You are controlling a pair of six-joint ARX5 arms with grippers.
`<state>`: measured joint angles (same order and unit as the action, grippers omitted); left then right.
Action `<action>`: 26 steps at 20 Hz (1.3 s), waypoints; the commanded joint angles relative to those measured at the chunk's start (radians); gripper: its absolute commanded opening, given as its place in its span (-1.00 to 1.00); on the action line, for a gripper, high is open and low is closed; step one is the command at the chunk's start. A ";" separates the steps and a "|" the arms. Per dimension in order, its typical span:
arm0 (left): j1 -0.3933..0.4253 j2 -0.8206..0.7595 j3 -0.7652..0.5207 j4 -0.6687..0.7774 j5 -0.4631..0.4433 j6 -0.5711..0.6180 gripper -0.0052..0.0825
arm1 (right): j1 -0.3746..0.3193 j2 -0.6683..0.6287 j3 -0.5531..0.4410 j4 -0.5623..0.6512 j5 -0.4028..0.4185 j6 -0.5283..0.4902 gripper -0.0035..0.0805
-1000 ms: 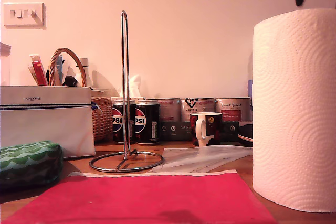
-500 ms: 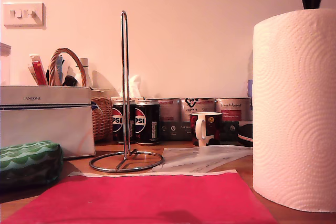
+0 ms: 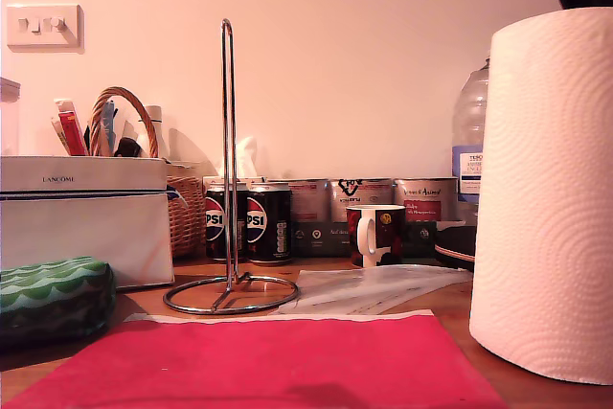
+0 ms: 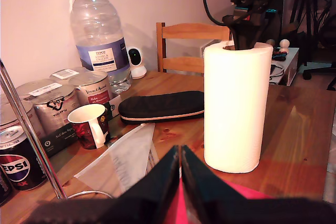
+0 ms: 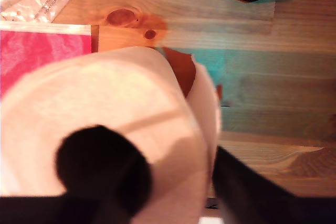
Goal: Insert the paper towel roll into the metallic stand.
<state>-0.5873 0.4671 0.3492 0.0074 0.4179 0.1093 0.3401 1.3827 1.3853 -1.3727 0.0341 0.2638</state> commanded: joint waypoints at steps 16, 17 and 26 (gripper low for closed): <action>-0.002 0.323 -0.014 0.358 -0.193 -0.014 -0.92 | 0.001 0.002 -0.001 0.007 -0.006 -0.035 -0.95; 0.000 0.359 -0.014 0.417 -0.225 -0.018 -0.92 | 0.001 0.002 -0.001 0.008 -0.006 -0.036 -0.95; 0.042 0.742 -0.014 0.919 -0.341 -0.160 -0.92 | 0.001 0.002 -0.001 0.011 -0.005 -0.036 -0.95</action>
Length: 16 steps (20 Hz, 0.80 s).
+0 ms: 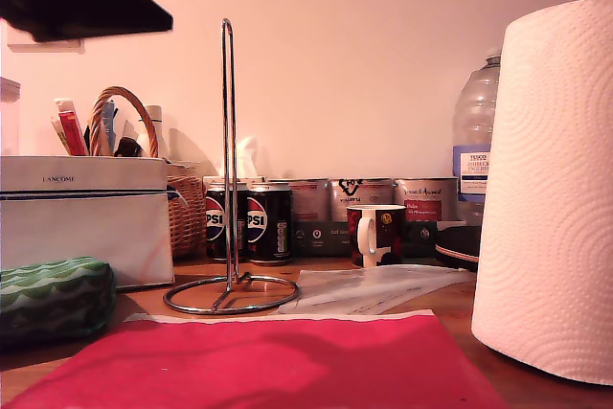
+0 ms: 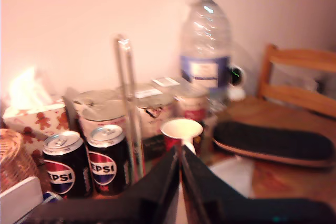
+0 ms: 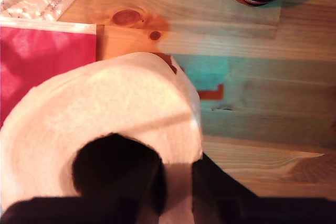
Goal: Insert the paper towel roll into the metallic stand.
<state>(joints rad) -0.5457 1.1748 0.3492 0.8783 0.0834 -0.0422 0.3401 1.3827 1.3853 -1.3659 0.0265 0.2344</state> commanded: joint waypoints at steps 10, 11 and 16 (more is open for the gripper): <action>-0.050 0.501 -0.005 0.428 -0.119 -0.093 -0.90 | 0.001 0.002 -0.001 0.011 0.002 -0.022 -0.95; -0.055 0.528 0.004 0.429 -0.120 -0.093 -0.87 | 0.001 0.002 -0.001 0.011 0.002 -0.021 -0.95; -0.058 0.589 0.074 0.418 -0.194 -0.088 -0.21 | 0.001 0.002 -0.001 0.011 0.002 -0.021 -0.95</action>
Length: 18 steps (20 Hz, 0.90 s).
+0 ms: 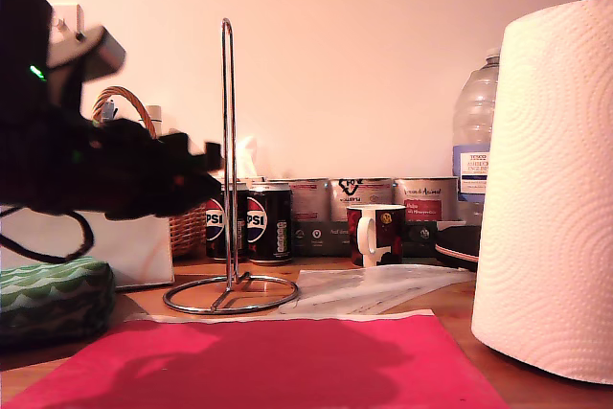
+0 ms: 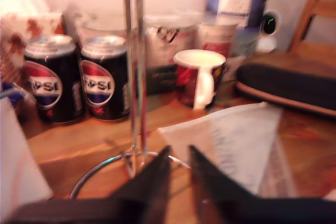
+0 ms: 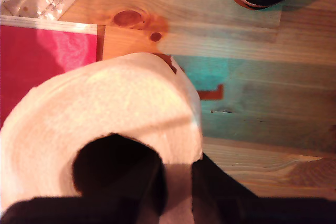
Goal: Insert the paper towel roll into the metallic stand.
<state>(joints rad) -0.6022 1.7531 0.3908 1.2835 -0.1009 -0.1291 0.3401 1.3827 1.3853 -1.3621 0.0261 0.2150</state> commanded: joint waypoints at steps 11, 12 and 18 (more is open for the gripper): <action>0.036 0.061 0.232 -0.227 -0.065 0.024 -0.24 | 0.001 0.002 -0.001 0.011 0.002 -0.002 -0.95; 0.040 0.061 0.234 -0.240 -0.065 0.024 -0.31 | 0.001 0.002 -0.001 0.011 0.002 -0.002 -0.95; 0.044 0.067 0.241 -0.274 -0.023 0.027 -0.88 | 0.001 0.002 -0.001 0.013 0.002 -0.002 -0.95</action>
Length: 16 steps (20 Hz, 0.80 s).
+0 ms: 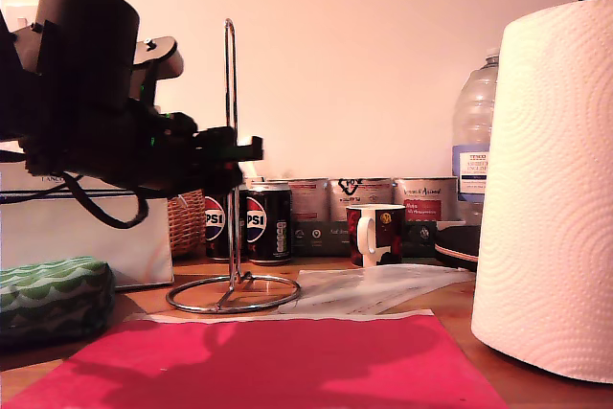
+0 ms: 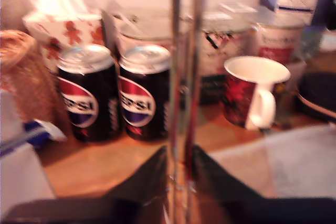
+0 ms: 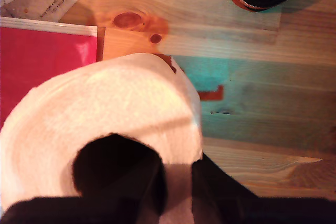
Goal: Insert the paper towel roll into the metallic stand.
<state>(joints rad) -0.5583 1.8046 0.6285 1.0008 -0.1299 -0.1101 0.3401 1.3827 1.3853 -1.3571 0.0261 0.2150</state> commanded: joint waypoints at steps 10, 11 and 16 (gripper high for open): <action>-0.011 0.013 0.008 0.055 0.074 0.086 -0.94 | 0.001 0.002 -0.001 0.014 0.002 -0.003 -0.95; -0.015 0.013 0.008 0.058 0.078 0.093 -0.94 | 0.001 0.002 -0.001 0.014 0.002 -0.005 -0.95; -0.045 -0.008 0.008 0.068 0.100 0.093 -0.94 | 0.001 0.002 -0.001 0.026 0.002 -0.006 -0.95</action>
<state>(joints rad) -0.5957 1.8088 0.6285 1.0431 -0.0341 -0.0227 0.3401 1.3827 1.3853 -1.3373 0.0288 0.2115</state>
